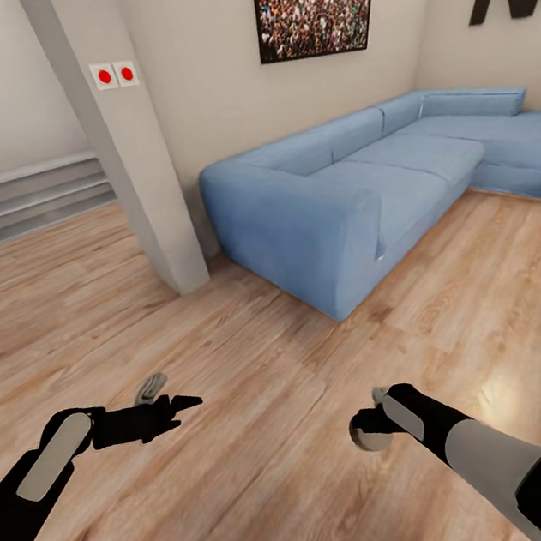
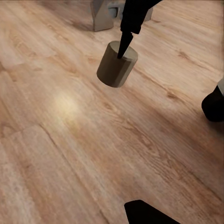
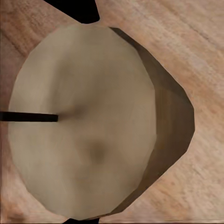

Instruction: Place each of the two pumpkins and all three candles from the living room inside a cabinet in the living room (use any cabinet), then make sure every cabinet is closed, and position the cauldron so it is next to a table in the living room.

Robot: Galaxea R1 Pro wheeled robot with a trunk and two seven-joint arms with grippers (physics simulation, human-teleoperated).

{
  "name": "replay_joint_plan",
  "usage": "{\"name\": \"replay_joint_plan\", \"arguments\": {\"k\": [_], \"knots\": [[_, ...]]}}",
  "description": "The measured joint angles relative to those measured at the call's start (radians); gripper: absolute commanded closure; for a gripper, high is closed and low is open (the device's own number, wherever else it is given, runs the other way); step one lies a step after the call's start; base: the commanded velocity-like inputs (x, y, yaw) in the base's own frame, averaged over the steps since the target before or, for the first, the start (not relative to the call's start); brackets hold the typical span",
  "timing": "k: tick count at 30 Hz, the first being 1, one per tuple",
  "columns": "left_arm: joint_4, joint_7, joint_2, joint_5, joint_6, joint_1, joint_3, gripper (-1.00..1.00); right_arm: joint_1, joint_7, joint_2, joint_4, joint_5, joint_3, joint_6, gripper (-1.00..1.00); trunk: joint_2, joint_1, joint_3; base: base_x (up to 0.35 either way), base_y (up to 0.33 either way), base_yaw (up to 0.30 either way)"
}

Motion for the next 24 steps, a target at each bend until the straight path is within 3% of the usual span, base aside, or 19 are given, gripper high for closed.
{"name": "replay_joint_plan", "arguments": {"k": [24], "knots": [[-0.002,-0.001,-0.003,0.0,0.001,0.0,-0.005,-1.0,0.0,0.001,0.0,0.0,-0.001,-0.001,0.0,1.0,0.168,-0.092,0.088,0.0,0.0,-0.267]]}}
